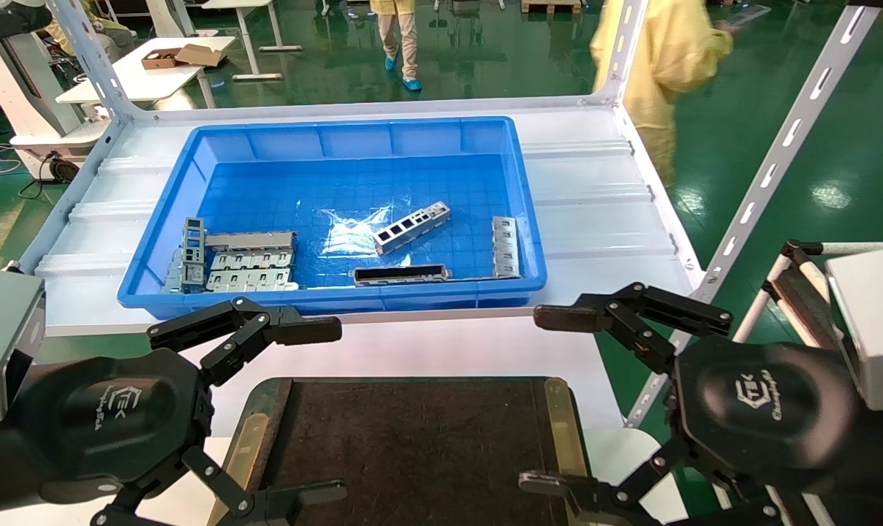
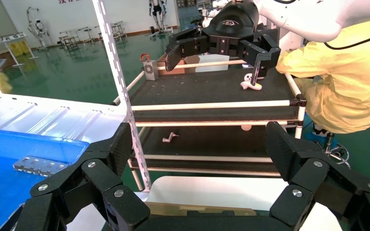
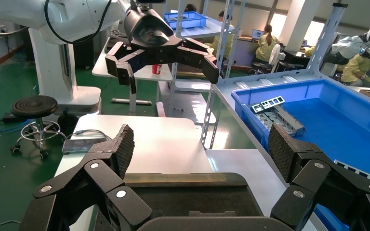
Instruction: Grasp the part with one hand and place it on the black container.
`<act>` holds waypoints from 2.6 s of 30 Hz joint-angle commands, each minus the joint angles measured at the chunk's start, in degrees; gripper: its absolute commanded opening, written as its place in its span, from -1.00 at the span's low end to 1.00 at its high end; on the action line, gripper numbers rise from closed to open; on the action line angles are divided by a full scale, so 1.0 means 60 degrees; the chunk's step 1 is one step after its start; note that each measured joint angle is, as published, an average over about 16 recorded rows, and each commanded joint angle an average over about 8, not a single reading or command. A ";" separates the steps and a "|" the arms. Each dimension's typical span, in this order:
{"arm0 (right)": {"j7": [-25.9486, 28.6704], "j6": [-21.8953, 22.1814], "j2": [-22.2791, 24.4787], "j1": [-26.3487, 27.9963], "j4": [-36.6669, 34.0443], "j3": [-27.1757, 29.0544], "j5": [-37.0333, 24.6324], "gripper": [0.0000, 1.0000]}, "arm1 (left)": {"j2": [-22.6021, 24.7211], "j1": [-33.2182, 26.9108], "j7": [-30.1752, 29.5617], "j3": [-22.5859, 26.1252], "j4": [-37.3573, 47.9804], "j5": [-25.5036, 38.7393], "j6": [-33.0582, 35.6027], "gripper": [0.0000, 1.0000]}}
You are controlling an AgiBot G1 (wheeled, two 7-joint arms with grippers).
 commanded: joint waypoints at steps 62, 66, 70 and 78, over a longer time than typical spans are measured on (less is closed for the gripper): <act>-0.0020 0.0009 0.0011 0.0013 -0.0011 -0.0036 0.0022 1.00 | 0.4505 -0.4295 0.1160 0.1874 0.6218 0.4579 -0.3709 1.00; -0.0022 0.0010 0.0012 0.0013 -0.0011 -0.0039 0.0024 1.00 | 0.5087 -0.4731 0.1516 0.2041 0.7297 0.4977 -0.4310 1.00; -0.0023 0.0011 0.0013 0.0014 -0.0011 -0.0042 0.0026 1.00 | 0.5628 -0.5127 0.1901 0.2217 0.8379 0.5341 -0.4824 1.00; -0.0026 0.0014 0.0016 0.0015 -0.0011 -0.0047 0.0030 1.00 | 0.6438 -0.5611 0.2555 0.2412 1.0148 0.5720 -0.5572 1.00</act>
